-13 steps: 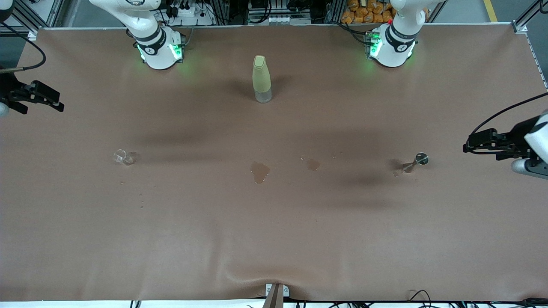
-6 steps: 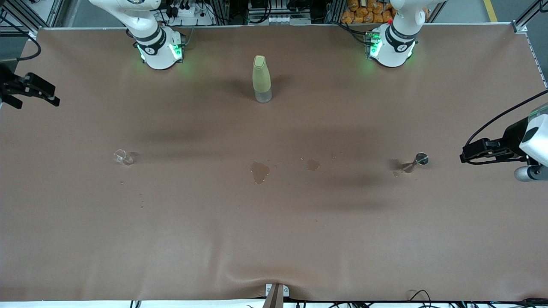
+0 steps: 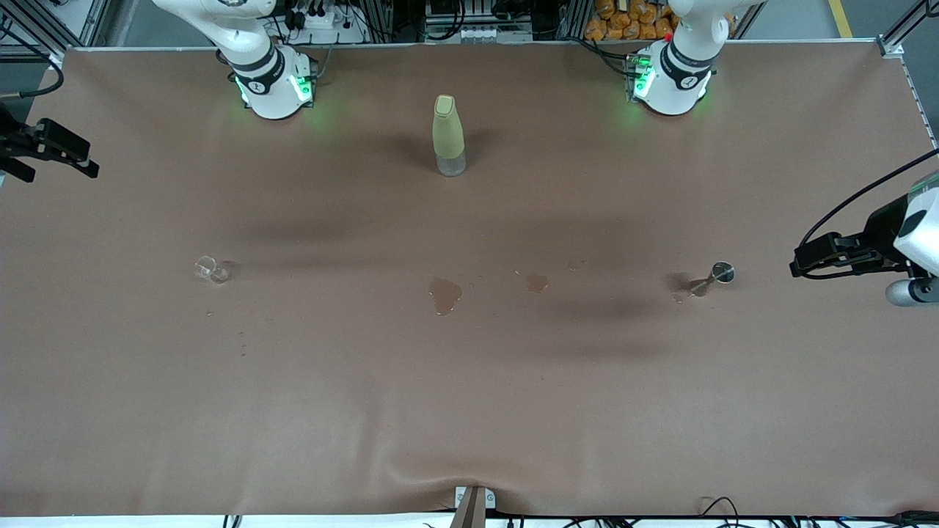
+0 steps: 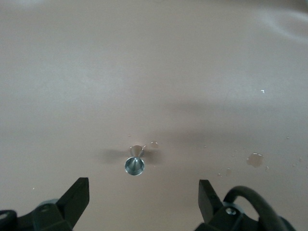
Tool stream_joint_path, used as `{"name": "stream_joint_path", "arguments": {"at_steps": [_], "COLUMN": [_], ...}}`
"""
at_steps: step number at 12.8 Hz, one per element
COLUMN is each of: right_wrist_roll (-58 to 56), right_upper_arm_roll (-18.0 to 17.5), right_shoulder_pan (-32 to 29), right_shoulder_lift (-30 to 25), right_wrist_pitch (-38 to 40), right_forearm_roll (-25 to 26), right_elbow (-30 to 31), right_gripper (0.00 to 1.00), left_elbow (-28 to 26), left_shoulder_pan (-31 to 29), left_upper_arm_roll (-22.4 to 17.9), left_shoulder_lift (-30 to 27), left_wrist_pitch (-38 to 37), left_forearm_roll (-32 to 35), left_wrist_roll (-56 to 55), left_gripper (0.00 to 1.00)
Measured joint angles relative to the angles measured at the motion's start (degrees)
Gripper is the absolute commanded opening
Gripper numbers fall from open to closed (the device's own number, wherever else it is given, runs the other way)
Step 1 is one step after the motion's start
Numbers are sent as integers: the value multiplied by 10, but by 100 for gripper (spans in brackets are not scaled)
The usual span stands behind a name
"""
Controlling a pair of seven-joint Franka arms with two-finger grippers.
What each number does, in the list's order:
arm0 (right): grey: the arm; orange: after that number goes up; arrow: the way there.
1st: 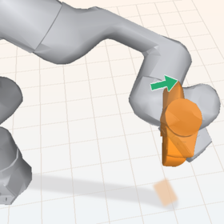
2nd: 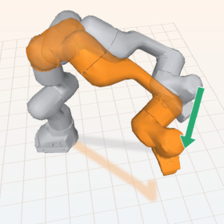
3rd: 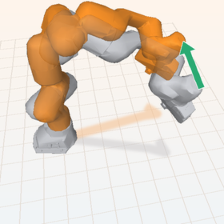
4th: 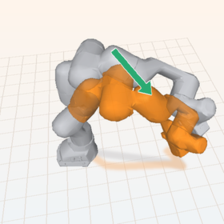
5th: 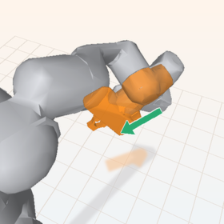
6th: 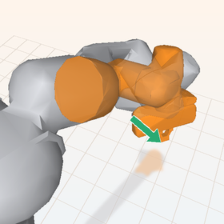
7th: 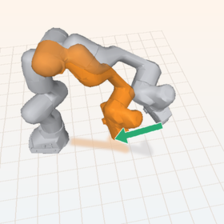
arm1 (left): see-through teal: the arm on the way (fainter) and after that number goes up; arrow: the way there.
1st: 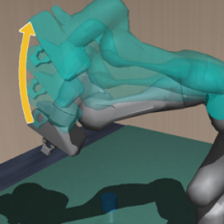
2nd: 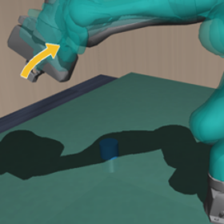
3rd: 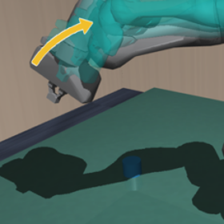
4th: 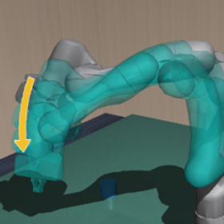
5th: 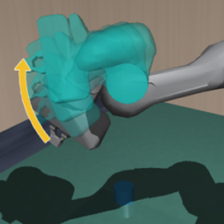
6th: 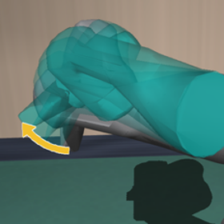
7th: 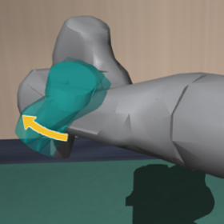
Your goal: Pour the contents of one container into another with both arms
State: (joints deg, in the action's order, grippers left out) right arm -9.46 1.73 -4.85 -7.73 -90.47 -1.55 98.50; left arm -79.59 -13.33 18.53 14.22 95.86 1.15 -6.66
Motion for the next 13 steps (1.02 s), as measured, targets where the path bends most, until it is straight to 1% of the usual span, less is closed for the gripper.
{"name": "stream_joint_path", "arguments": {"at_steps": [4, 6, 7, 9, 13], "right_wrist_roll": [0, 0, 0, 0, 0], "right_upper_arm_roll": [0, 0, 0, 0, 0], "right_shoulder_pan": [0, 0, 0, 0, 0], "right_shoulder_lift": [0, 0, 0, 0, 0], "right_wrist_pitch": [0, 0, 0, 0, 0], "right_forearm_roll": [-1, -2, -2, -3, -3], "right_elbow": [0, 0, 0, 0, 0], "right_gripper": [100, 100, 100, 100, 100], "left_elbow": [-1, -9, -20, -44, -48], "left_shoulder_pan": [119, 157, 170, 184, 186], "left_upper_arm_roll": [-116, -154, -170, -191, -196], "left_shoulder_lift": [-17, -25, -32, -43, -50], "left_wrist_pitch": [0, 6, 22, 50, 59], "left_forearm_roll": [0, -5, -9, -12, -13], "left_wrist_roll": [0, 0, -1, -1, -1], "left_gripper": [100, 100, 100, 100, 100]}}
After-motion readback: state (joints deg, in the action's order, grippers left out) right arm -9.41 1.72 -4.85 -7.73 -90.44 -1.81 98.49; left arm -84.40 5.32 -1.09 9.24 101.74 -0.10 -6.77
